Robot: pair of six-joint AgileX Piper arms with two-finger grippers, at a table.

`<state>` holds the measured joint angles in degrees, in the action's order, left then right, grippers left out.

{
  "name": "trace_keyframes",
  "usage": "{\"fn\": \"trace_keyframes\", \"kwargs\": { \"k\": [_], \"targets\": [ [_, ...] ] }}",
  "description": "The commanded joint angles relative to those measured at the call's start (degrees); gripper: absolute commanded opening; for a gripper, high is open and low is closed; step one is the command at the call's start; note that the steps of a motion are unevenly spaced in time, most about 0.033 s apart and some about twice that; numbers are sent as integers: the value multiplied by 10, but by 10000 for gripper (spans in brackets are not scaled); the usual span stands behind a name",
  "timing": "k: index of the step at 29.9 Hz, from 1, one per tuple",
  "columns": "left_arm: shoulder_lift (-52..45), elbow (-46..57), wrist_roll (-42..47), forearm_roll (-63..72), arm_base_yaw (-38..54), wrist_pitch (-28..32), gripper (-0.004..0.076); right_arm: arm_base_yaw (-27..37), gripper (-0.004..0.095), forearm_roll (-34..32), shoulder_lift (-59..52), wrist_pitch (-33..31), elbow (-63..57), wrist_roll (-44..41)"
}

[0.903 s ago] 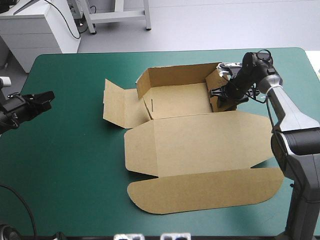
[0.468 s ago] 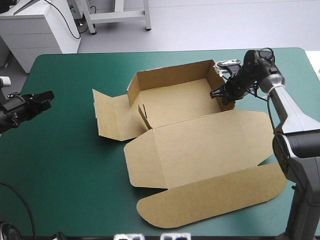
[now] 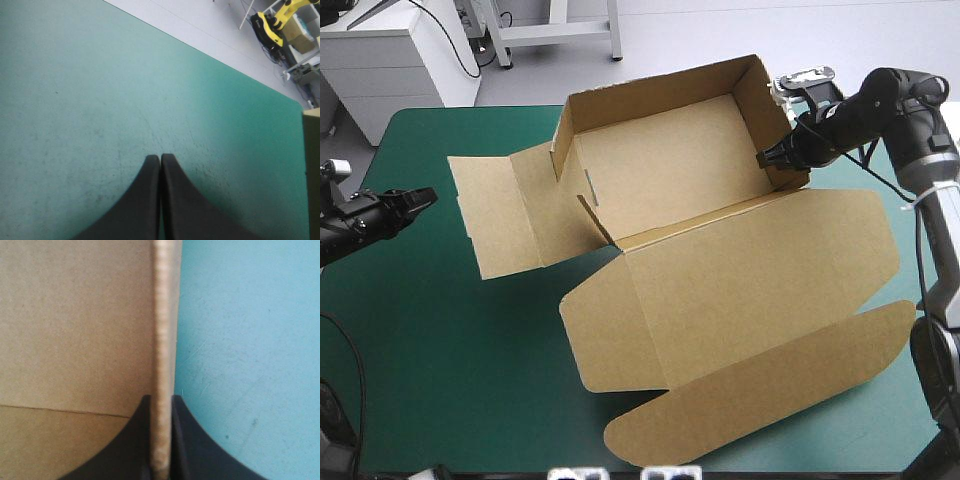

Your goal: Fold the box

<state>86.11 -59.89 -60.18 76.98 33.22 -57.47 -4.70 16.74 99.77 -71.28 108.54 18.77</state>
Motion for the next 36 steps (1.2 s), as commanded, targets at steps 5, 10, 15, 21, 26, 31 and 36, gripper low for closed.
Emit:
{"fn": "trace_keyframes", "kwargs": {
  "k": [5, 10, 15, 21, 26, 31, 36],
  "targets": [
    [51, -16, 18, 62, -88, 4, -9, 5, -1, 39, -69, -4, 18, 0],
    [87, -16, 30, 50, -166, 48, -9, 5, -1, 97, -70, -4, 18, 4],
    [95, -16, 32, 44, -203, 48, -9, 5, -1, 118, -68, -3, 18, 14],
    [83, -17, 33, 49, -251, 52, -9, 5, 0, 91, -57, -3, 18, 13],
    [54, -17, 33, 57, -300, 57, -9, 5, 0, 55, -43, -3, 18, 8],
    [15, -48, 61, 37, -314, 53, -9, 5, 0, 11, -35, -2, 18, -15],
    [7, -113, 130, -30, -342, 29, -9, 5, 0, 1, -35, -2, 18, -18]
  ]
}}
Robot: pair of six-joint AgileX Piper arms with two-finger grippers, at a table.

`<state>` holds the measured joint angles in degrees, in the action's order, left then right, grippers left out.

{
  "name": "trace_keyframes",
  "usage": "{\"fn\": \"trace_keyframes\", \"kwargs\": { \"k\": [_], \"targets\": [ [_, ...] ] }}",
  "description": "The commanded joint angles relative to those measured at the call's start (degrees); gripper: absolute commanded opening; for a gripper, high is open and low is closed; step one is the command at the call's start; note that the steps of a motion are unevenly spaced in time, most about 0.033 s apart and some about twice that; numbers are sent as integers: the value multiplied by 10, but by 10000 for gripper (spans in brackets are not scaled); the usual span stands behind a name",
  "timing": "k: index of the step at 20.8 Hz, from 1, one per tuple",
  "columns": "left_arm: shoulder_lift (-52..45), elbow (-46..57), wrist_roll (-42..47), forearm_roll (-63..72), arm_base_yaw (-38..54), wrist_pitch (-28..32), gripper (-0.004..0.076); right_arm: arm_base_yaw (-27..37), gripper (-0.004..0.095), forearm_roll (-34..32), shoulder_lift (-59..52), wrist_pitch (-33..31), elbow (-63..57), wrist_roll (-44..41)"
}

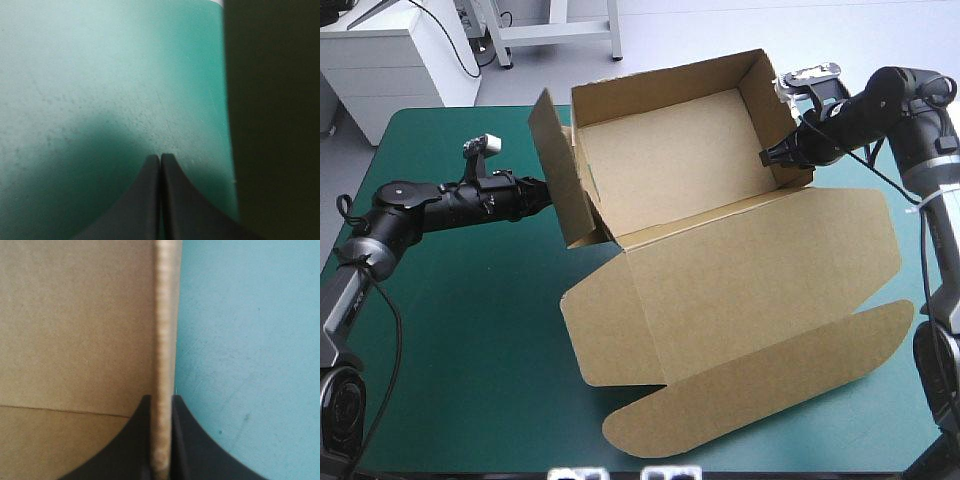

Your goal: Fold the box

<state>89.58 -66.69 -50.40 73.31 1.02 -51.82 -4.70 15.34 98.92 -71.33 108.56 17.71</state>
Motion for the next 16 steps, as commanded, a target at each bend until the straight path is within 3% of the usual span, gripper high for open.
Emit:
{"fn": "trace_keyframes", "kwargs": {
  "k": [1, 14, 16],
  "targets": [
    [-28, -57, 42, 0, -30, -30, -9, 5, 0, 14, -26, -1, 18, -10],
    [-28, -142, 137, -2, -81, -18, -3, 5, 0, -16, -26, 7, 18, -22],
    [-28, -145, 137, 1, -81, -34, 64, 5, 0, -17, -26, 7, 18, -22]
  ]
}}
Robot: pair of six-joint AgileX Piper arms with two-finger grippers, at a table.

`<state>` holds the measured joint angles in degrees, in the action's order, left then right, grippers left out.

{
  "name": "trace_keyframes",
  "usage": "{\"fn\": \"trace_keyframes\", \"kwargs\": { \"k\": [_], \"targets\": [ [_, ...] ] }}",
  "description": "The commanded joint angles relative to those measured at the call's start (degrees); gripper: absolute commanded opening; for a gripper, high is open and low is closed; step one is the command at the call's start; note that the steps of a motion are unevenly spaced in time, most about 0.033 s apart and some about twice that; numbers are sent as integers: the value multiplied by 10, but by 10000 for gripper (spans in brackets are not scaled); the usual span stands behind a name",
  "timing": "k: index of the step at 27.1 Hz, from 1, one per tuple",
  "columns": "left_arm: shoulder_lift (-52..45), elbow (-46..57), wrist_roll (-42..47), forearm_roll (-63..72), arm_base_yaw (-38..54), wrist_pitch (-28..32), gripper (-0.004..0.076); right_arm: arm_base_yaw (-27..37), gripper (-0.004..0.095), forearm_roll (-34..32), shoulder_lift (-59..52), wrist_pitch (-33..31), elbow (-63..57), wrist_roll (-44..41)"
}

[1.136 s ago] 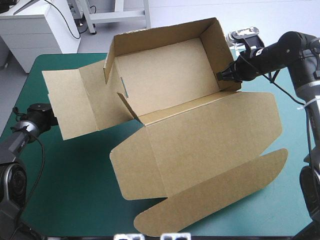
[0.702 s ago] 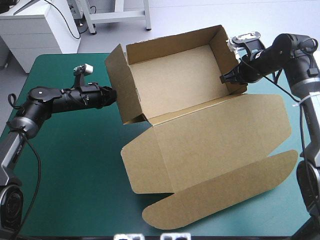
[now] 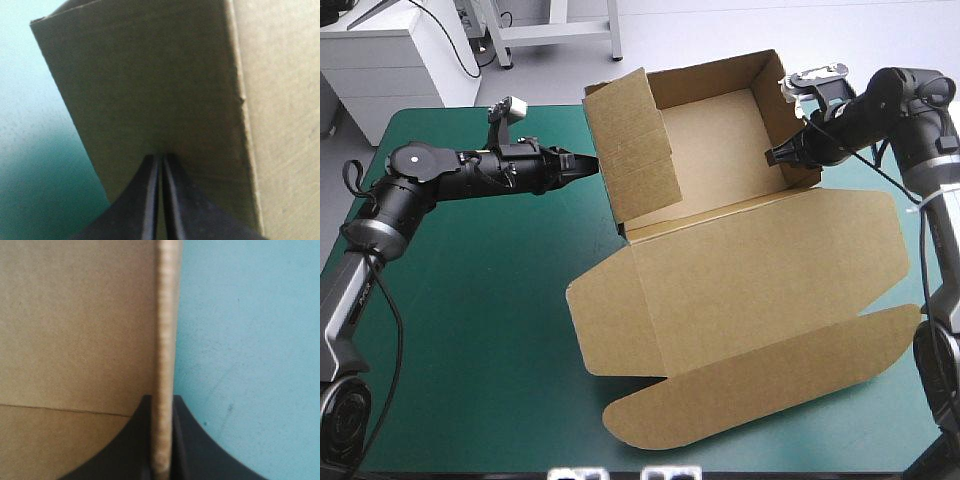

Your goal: Fold the box

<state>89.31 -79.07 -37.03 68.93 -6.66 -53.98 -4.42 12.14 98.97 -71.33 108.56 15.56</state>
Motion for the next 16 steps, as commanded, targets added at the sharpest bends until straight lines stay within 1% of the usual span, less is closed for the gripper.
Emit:
{"fn": "trace_keyframes", "kwargs": {
  "k": [1, 2, 3, 5, 6, 8, 16],
  "targets": [
    [-25, -26, 3, 45, -3, -23, 142, 2, 0, 10, -26, 7, 18, 0],
    [-25, -32, 3, 45, -3, -29, 212, 2, 0, 7, -25, 7, 18, 0],
    [-25, -40, 3, 46, -3, -36, 312, 2, 0, 0, -24, 6, 18, 0],
    [-25, -50, 7, 45, -3, -42, 420, 2, 0, -10, -22, 3, 18, 0],
    [-25, -53, 9, 44, -3, -41, 456, 2, 0, -13, -22, 1, 18, 0],
    [-25, -56, 17, 44, -3, -41, 485, 2, 0, -14, -22, 0, 18, 0],
    [-24, -57, 35, 36, -3, -42, 483, 2, 0, -14, -22, 0, 18, 0]
  ]
}}
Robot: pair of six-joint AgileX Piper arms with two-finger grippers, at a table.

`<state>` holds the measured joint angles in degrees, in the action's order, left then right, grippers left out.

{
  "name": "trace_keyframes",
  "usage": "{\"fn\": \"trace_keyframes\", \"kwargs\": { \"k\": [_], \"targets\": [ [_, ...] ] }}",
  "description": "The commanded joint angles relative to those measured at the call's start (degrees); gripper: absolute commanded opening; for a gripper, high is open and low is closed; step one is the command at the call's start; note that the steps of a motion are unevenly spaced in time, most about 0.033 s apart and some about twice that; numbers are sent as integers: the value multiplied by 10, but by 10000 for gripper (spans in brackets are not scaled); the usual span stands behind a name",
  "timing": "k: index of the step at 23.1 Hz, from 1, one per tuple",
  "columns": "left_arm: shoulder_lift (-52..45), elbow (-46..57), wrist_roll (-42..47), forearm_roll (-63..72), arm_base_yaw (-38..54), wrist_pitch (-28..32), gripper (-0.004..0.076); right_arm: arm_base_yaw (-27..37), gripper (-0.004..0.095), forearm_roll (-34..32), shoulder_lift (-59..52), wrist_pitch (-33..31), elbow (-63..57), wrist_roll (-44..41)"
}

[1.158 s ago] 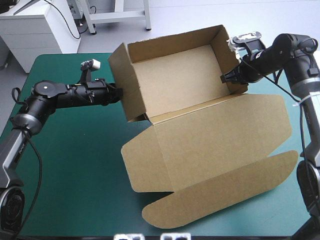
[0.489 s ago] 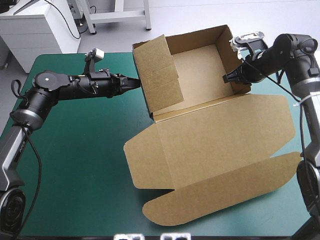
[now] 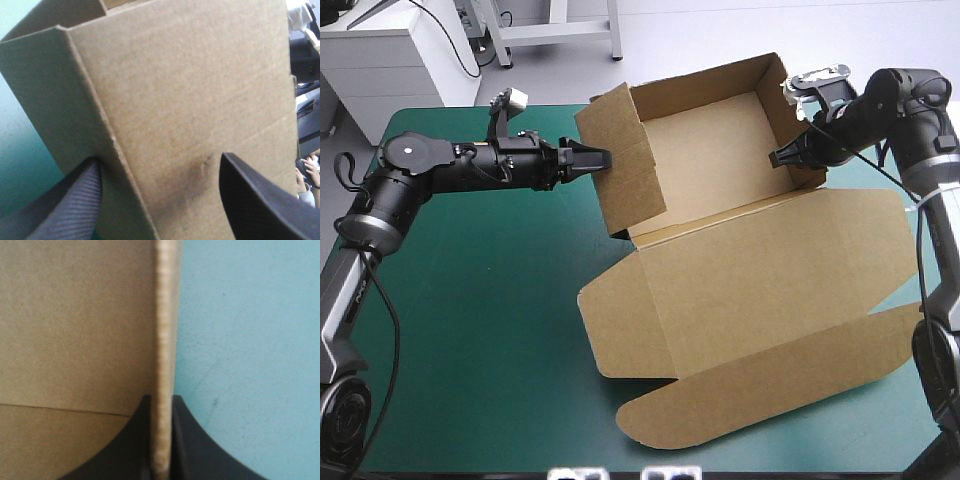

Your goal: Fold the box

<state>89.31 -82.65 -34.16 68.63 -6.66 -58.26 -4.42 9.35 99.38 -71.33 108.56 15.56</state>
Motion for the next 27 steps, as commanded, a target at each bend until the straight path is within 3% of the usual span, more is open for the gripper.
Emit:
{"fn": "trace_keyframes", "kwargs": {
  "k": [1, 8, 11, 15, 22, 27],
  "targets": [
    [-24, -21, 7, 43, -3, 1, 483, 2, 0, 14, -26, 1, 18, 0],
    [-24, -22, 20, 55, -5, 22, 476, 2, 0, 15, -26, 33, 18, -16],
    [-24, -40, 95, 17, -5, 27, 476, -3, 0, 18, -26, 43, 18, -18],
    [-24, -69, 219, -159, -39, 69, 476, -40, 1, 6, -28, 73, 18, -26],
    [-24, -76, 419, -415, -113, 94, 476, -112, 0, -68, -32, 113, 18, -72],
    [-24, -76, 453, -450, -118, 81, 476, -133, 0, -72, -58, 144, 20, -86]
  ]
}}
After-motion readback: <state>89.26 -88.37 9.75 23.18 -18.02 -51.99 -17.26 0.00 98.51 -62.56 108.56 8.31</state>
